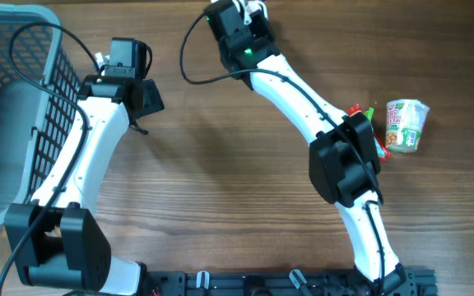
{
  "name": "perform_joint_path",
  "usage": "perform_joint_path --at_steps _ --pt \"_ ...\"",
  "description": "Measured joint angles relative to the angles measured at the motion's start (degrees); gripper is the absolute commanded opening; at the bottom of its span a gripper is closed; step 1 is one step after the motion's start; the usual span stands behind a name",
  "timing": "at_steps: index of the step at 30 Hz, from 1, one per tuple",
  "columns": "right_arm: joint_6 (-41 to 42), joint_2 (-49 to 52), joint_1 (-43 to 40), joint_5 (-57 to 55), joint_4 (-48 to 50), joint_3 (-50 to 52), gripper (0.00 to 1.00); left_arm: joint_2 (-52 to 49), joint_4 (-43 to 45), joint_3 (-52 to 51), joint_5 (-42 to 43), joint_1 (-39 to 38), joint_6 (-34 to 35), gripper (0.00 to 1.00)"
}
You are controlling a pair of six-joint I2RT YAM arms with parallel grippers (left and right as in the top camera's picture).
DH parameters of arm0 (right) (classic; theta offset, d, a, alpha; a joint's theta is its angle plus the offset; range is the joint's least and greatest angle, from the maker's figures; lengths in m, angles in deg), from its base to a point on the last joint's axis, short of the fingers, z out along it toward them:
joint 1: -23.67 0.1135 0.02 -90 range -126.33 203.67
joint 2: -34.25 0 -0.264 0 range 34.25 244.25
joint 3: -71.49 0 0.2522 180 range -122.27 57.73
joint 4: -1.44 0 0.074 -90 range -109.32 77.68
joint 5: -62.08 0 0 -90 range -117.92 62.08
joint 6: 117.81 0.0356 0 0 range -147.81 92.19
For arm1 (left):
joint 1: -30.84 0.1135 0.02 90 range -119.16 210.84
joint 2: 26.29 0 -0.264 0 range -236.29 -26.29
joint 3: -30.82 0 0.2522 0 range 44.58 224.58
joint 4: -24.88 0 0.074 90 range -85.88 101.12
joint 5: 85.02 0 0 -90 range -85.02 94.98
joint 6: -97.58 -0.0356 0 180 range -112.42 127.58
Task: Scan the item barcode
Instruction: 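Lower the Kleenex pack beside the Haribo bag and release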
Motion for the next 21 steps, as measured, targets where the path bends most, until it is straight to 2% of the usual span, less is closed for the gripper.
perform_joint_path --at_steps 2,6,11,15,18,21 --pt "2.19 -0.72 -0.90 1.11 -2.67 0.02 0.04 0.00 0.00 0.00 0.00 0.00 0.00 1.00" --pt "8.92 -7.50 -3.61 10.16 -15.19 0.17 0.04 0.00 0.02 0.00 -0.02 0.00 0.00 1.00" --pt "16.61 -26.08 -11.65 25.70 -36.98 -0.79 0.04 0.00 0.02 0.00 0.00 0.00 0.00 1.00" --pt "18.84 -31.52 -18.69 34.73 -52.61 -1.53 0.04 0.00 -0.02 0.00 0.00 0.00 0.00 1.00" --pt "19.34 -30.62 -20.65 40.39 -55.06 5.81 0.04 0.00 0.00 0.00 0.00 0.00 0.00 1.00" --pt "19.54 -29.66 -20.15 43.98 -49.16 15.74 0.04 0.00 0.00 0.00 0.00 0.00 0.00 1.00"
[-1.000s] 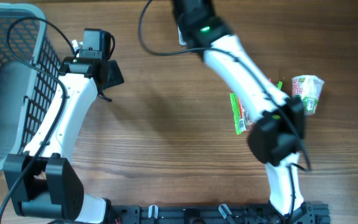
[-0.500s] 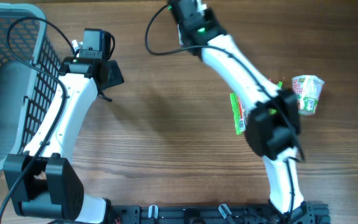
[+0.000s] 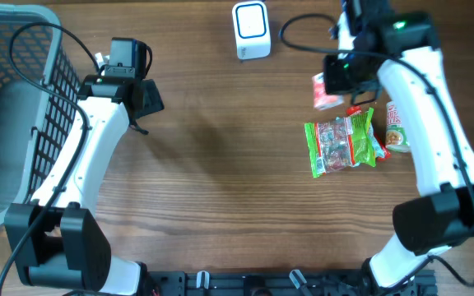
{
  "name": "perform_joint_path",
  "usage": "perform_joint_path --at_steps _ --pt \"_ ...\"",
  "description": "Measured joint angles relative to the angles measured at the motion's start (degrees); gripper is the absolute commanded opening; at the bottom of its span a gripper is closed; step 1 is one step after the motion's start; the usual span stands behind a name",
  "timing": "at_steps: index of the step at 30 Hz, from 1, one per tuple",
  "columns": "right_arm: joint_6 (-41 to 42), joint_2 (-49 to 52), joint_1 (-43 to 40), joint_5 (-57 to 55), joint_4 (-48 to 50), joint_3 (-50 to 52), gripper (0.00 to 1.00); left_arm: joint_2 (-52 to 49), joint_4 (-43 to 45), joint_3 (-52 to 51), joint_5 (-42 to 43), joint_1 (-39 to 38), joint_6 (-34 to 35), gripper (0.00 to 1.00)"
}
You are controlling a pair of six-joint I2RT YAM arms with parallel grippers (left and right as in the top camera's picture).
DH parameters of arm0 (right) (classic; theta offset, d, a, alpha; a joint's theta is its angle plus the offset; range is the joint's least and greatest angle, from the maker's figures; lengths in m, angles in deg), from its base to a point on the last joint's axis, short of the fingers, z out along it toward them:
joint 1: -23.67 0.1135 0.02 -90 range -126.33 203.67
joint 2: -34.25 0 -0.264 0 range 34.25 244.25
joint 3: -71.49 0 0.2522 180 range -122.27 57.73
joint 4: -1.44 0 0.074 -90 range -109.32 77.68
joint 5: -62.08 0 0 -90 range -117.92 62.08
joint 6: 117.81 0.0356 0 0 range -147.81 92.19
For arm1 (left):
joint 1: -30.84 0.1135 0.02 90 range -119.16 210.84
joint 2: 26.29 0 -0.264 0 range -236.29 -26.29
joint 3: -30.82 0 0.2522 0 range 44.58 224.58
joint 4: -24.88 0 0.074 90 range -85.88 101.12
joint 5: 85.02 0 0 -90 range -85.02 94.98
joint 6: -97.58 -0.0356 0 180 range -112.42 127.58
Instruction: Scan the item barcode
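Observation:
A white barcode scanner [image 3: 251,30] stands at the table's far edge, near the middle. My right gripper [image 3: 337,80] is to the right of it, by the other items, and looks shut on a small red-and-white packet [image 3: 327,90]. A green-and-red snack bag [image 3: 344,145] lies flat just in front of the packet. A cup of noodles [image 3: 397,128] lies on its side, partly behind the right arm. My left gripper [image 3: 145,99] hangs at the left beside the basket with nothing in it; its jaws are not readable from above.
A grey mesh basket [image 3: 6,49] fills the left edge of the table, with the left arm running along its side. A black cable loops from the right wrist toward the scanner.
My right gripper was at the far edge over the scanner's spot, hiding it. Now it is to the right by the snack bag with the red-and-white packet. The scanner and bag show. The left arm has not moved.

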Motion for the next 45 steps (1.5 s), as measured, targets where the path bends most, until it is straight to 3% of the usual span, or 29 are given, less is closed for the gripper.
perform_joint_path --at_steps 5,9,10,11,12,14,21,22,28,37,45 --pt "1.53 0.44 1.55 3.91 14.58 16.65 0.06 0.00 -0.07 0.00 0.00 0.00 0.00 1.00" --pt "2.73 0.63 1.55 5.16 21.09 24.30 0.09 0.00 0.00 0.00 0.00 0.00 0.00 1.00" --pt "2.78 0.66 1.55 5.42 21.07 24.98 0.22 0.00 0.02 0.00 0.00 0.00 0.00 1.00" --pt "2.84 0.66 1.55 5.73 21.09 25.38 0.49 0.00 -0.02 0.00 0.00 0.00 0.00 1.00" --pt "3.06 0.66 1.55 5.95 21.29 25.46 0.66 0.00 0.02 0.00 0.00 0.00 0.00 1.00" --pt "3.39 0.66 1.55 6.16 21.35 25.46 0.75 0.00 0.02 0.00 0.00 0.00 0.00 1.00" --pt "3.30 0.66 1.55 6.29 16.92 23.08 0.83 0.00 0.02 0.00 0.00 0.00 0.00 1.00" --pt "2.93 0.66 1.51 6.36 16.55 21.09 1.00 0.00 0.02 0.00 0.00 0.00 0.00 1.00" --pt "2.27 0.66 1.51 6.38 19.04 16.98 0.99 0.00 0.00 0.00 0.00 0.00 0.00 1.00" --pt "2.25 0.66 1.51 6.40 31.78 16.96 1.00 0.00 0.02 0.00 0.00 0.00 0.00 1.00" --pt "2.25 0.66 1.51 6.38 33.31 16.98 1.00 0.00 0.00 0.00 0.00 0.00 0.00 1.00"
